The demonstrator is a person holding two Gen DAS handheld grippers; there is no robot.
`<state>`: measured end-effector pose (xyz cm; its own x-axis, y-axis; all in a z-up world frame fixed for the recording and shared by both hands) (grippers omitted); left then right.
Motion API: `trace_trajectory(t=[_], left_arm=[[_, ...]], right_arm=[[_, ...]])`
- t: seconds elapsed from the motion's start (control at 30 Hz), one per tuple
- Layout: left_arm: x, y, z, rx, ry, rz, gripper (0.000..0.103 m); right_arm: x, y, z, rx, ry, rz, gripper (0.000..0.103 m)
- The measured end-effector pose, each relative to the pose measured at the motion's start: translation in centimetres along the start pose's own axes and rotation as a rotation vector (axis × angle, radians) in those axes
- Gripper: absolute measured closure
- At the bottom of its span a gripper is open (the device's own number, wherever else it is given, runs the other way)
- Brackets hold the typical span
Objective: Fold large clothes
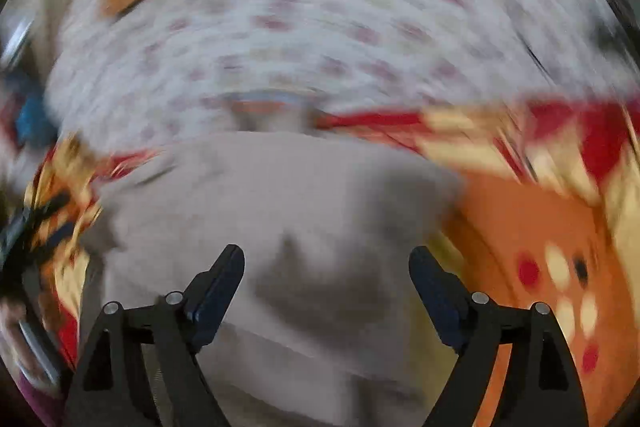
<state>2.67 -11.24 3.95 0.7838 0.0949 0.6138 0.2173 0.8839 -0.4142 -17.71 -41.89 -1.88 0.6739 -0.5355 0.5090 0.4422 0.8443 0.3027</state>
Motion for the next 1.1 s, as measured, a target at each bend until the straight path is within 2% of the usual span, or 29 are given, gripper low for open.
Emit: trace_trajectory(t=[0.07,0.1,0.17,0.2,0.3,0.33,0.4,0.47,0.53,0.67,0.73,0.8,0.93,1.1], left_arm=[[-0.7,-0.9,-0.7,0.013,0.008,-0.048,0.015],[-1.1,-1.1,-1.1,0.027,0.012,-0.073,0.015],[-1.8,-1.0,-1.9,0.056,0.028,-0.100,0.015],[-2.2,-0.9,-2.3,0.068,0.045,-0.108,0.015],[-3.7,-0.2,-3.8,0.126,0.115,-0.122,0.015],[-4.0,-0.1,-4.1,0.133,0.124,-0.128,0.015],[-4.7,0.2,-4.7,0.147,0.144,-0.133,0.015],[-5.2,0.3,-5.2,0.166,0.164,-0.141,0.015],[-5.4,0.3,-4.9,0.172,0.161,-0.152,0.015],[-4.6,-0.1,-3.1,0.143,0.100,-0.133,0.015],[-4.1,-0.4,-2.4,0.139,0.068,-0.137,0.015],[-3.7,-0.5,-2.4,0.147,0.049,-0.143,0.015],[-3.9,0.2,-3.8,0.200,0.079,-0.164,0.015],[-4.8,0.5,-5.2,0.251,0.122,-0.207,0.015]], right_arm=[[-0.9,-2.0,-1.5,0.026,0.044,-0.092,0.017],[-1.3,-2.3,-2.3,0.067,0.062,-0.127,0.020],[-1.4,-1.9,-3.2,0.192,0.052,-0.184,0.047],[-1.2,-1.9,-3.2,0.202,0.033,-0.187,0.078],[-0.5,-1.7,-1.7,0.152,-0.026,-0.110,0.091],[-0.2,-1.5,-0.8,0.123,-0.049,-0.072,0.098],[0.2,-2.4,0.0,-0.008,-0.080,0.004,0.101],[-0.1,-3.7,-0.7,-0.059,-0.057,0.005,0.103],[-0.4,-4.3,-1.5,-0.034,-0.035,-0.031,0.103],[0.9,-3.5,1.2,-0.023,-0.146,-0.029,0.095],[1.5,-2.1,2.8,0.009,-0.211,0.005,0.081],[1.6,-0.2,3.5,0.046,-0.235,0.064,0.076],[0.5,2.7,1.3,0.069,-0.163,0.158,0.076],[-1.1,2.4,-2.1,-0.008,-0.052,0.199,0.079]])
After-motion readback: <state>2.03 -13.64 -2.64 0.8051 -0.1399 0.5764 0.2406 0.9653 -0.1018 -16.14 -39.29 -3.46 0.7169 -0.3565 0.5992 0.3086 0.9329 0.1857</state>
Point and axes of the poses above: each gripper's, at about its wrist camera, not at the fingertips, and z roughly against the way its jaws point, y to its left, x to its top, the point moved 9 cm from there along -z, roughly the way its jaws point, and after that the axes turned 3 degrees about x, right-handed, at the moved point
